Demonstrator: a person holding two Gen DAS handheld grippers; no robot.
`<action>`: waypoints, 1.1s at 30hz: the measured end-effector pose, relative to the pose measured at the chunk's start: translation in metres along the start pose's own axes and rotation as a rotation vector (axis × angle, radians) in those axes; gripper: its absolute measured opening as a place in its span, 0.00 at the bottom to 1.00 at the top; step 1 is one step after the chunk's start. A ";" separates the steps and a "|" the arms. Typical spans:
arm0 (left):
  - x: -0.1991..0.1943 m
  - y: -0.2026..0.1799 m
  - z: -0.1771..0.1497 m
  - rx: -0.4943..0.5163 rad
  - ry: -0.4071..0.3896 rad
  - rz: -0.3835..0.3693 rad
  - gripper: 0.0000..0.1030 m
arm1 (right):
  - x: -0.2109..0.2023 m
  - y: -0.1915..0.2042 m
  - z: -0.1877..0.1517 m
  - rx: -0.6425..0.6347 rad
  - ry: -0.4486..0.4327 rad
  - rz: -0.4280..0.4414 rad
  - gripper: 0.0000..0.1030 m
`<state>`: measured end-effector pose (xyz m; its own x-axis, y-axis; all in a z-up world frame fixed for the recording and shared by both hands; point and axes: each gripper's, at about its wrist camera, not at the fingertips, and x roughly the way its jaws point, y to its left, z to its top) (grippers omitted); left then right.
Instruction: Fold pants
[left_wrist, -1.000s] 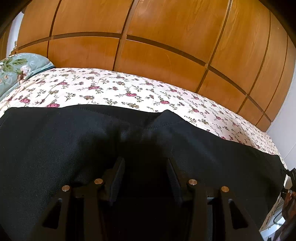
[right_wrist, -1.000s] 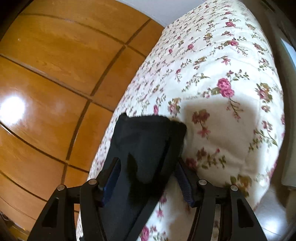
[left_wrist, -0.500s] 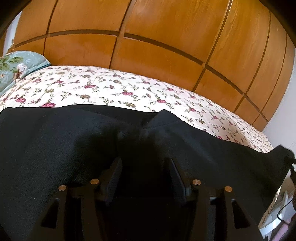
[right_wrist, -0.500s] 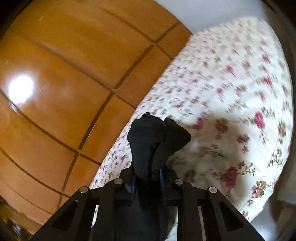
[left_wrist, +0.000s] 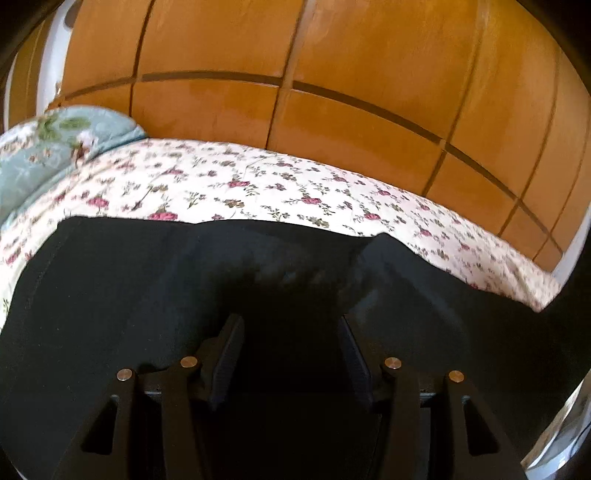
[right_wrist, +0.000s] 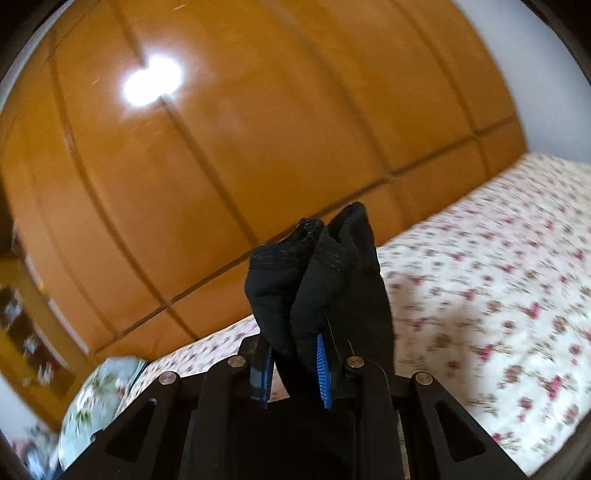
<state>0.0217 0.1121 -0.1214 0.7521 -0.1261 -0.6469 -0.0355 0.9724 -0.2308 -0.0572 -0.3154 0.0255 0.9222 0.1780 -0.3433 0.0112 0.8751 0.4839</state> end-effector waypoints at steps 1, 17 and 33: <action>0.000 -0.003 -0.002 0.023 0.000 0.007 0.53 | 0.004 0.011 -0.003 -0.025 0.010 0.023 0.19; -0.001 -0.003 -0.008 0.054 -0.022 -0.006 0.56 | 0.115 0.119 -0.146 -0.382 0.445 0.284 0.21; -0.013 -0.012 0.006 -0.180 0.054 -0.231 0.58 | 0.112 0.104 -0.099 -0.529 0.378 0.461 0.66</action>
<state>0.0156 0.1035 -0.1059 0.7176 -0.3550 -0.5992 0.0129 0.8670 -0.4982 0.0091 -0.1594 -0.0427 0.5945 0.6319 -0.4973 -0.6121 0.7566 0.2297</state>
